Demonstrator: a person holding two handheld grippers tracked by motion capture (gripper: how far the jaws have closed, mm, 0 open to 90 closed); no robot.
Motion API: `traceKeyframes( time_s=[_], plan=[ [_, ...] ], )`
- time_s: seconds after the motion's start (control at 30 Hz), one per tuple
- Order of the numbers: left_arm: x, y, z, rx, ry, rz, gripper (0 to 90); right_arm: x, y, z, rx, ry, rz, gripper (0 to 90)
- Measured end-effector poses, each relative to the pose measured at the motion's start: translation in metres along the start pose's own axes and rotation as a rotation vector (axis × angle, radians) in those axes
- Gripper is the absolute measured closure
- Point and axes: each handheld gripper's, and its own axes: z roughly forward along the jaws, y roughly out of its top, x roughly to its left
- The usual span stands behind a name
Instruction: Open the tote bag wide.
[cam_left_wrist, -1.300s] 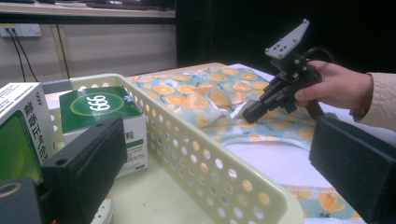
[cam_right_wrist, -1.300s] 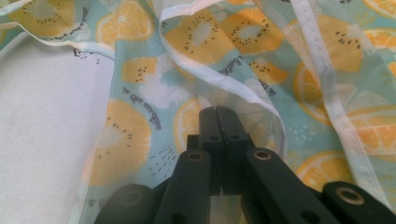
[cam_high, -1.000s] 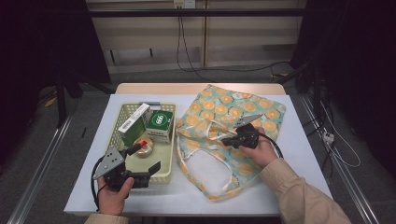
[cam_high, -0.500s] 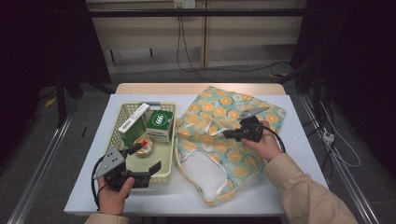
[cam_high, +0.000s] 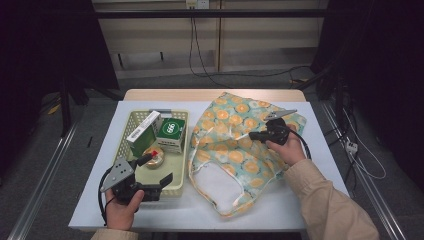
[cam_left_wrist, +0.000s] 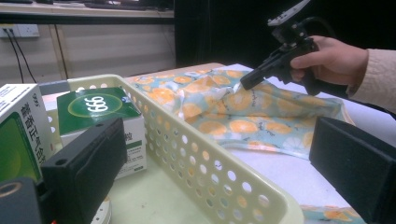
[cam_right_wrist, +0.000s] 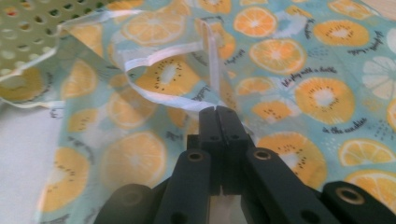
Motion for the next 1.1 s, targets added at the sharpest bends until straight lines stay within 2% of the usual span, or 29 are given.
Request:
traceKeyframes(
  time_s=[0.13, 0.4, 0.57, 0.7, 0.9, 0.97, 1.0, 1.1],
  plan=[
    [0.0, 0.0, 0.0, 0.0, -0.001, -0.003, 4.1, -0.005, -0.004, 0.009, 0.009, -0.01, 0.018, 90.0],
    [0.0, -0.001, 0.001, 0.003, 0.0, -0.004, 4.1, -0.011, -0.01, 0.023, 0.035, -0.061, 0.005, 90.0],
    [0.001, -0.001, 0.0, 0.003, 0.001, -0.007, 4.1, -0.017, -0.019, 0.027, 0.055, -0.061, 0.02, 90.0],
    [0.001, -0.001, 0.001, 0.009, 0.003, -0.001, 4.1, -0.014, -0.022, 0.026, 0.059, -0.065, 0.001, 87.7],
    [0.0, -0.001, 0.002, 0.009, 0.001, -0.004, 4.1, -0.008, -0.021, 0.024, 0.064, -0.047, -0.006, 77.7],
    [0.0, -0.001, 0.002, 0.009, 0.002, -0.004, 4.1, -0.005, -0.02, 0.025, 0.067, -0.021, -0.002, 65.9],
    [0.0, -0.001, 0.002, 0.007, 0.001, -0.004, 4.1, -0.004, -0.02, 0.026, 0.079, -0.004, 0.021, 59.4],
    [-0.001, -0.001, 0.002, 0.007, 0.001, -0.003, 4.1, 0.0, -0.02, 0.028, 0.078, 0.007, 0.01, 55.6]
  ],
)
